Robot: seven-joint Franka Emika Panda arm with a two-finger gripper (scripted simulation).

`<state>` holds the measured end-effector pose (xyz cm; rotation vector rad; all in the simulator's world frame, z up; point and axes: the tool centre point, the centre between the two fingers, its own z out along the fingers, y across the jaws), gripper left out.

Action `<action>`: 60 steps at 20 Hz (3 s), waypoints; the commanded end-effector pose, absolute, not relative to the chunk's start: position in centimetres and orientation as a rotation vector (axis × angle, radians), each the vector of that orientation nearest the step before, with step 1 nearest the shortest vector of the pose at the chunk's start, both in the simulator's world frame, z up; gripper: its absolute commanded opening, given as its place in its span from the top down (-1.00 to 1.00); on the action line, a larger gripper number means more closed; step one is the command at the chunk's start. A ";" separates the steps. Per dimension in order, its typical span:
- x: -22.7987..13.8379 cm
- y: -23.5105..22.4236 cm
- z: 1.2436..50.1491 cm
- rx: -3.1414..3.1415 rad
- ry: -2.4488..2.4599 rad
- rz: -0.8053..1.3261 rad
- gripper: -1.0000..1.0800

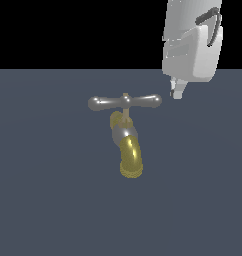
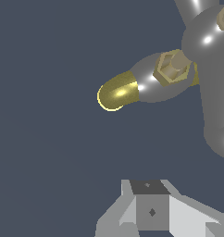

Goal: Turn on the faucet by rotating a designated handle.

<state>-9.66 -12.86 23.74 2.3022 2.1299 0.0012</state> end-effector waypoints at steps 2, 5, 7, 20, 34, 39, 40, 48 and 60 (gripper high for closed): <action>-8.7 -12.7 22.6 2.231 2.204 0.000 1.00; -7.9 -12.5 21.8 2.177 2.259 0.000 1.00; -7.5 -12.4 21.3 2.145 2.290 0.000 1.00; -6.0 -11.7 19.5 2.024 2.403 0.000 1.00; -5.2 -11.7 19.5 2.026 2.401 0.000 1.00; -3.8 -11.6 19.5 2.026 2.401 0.000 1.00; -3.5 -11.6 19.5 2.026 2.401 0.000 1.00; -1.3 -11.6 19.5 2.026 2.401 0.000 1.00; 2.1 -11.5 19.6 2.026 2.401 0.000 1.00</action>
